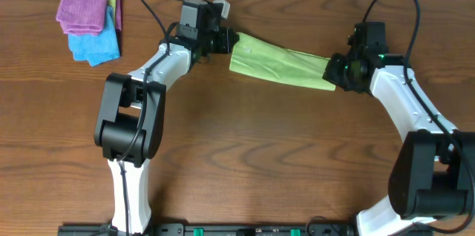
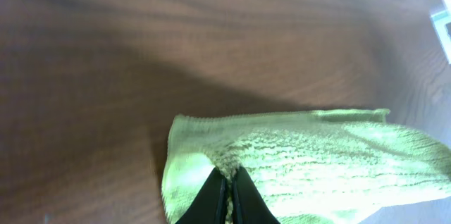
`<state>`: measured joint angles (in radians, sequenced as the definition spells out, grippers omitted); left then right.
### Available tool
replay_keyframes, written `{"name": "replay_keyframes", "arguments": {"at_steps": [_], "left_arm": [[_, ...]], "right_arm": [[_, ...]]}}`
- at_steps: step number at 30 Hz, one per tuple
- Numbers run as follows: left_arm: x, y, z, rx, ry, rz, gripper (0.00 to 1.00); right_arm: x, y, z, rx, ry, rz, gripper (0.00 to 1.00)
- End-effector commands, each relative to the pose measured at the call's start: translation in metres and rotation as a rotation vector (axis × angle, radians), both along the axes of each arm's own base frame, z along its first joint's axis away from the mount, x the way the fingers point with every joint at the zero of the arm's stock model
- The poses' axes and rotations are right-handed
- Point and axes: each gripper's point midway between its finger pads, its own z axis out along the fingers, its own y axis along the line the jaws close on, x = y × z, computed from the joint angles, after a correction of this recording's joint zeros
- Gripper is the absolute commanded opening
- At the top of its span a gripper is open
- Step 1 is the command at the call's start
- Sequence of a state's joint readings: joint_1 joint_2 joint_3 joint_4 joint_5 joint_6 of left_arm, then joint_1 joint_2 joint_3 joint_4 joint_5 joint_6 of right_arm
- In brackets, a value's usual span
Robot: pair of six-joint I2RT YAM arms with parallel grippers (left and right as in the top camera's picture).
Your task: Fold the cloth
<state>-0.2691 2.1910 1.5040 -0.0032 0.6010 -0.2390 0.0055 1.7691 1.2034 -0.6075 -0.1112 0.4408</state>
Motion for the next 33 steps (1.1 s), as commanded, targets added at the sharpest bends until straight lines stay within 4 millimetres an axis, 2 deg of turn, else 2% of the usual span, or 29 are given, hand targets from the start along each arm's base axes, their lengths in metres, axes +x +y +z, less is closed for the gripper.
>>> {"name": "replay_keyframes", "arguments": {"at_steps": [1,7,13,17,21,27,33], "left_arm": [[0.002,0.005,-0.001,0.006,0.015,0.003,0.05],[-0.014,0.002,-0.010,-0.005,0.097,-0.026,0.06],[-0.010,0.012,-0.017,0.064,0.077,-0.004,0.06],[-0.004,0.013,-0.015,0.075,0.040,-0.003,0.06],[-0.007,0.013,-0.020,0.072,0.056,-0.008,0.06],[-0.025,0.008,-0.037,0.058,0.151,-0.045,0.05],[-0.032,0.008,-0.041,0.062,0.189,-0.050,0.05]], "right_arm": [[0.003,-0.008,0.003,-0.053,-0.003,-0.032,0.02],[0.005,-0.017,0.000,-0.102,-0.002,-0.052,0.01],[0.004,-0.014,-0.025,-0.091,0.051,-0.043,0.02],[0.010,-0.014,-0.023,-0.092,0.025,-0.045,0.02],[0.015,-0.016,-0.022,-0.098,0.004,-0.048,0.02],[0.016,-0.017,-0.022,-0.101,0.003,-0.052,0.02],[0.014,-0.019,-0.034,-0.112,0.029,-0.047,0.02]]}}
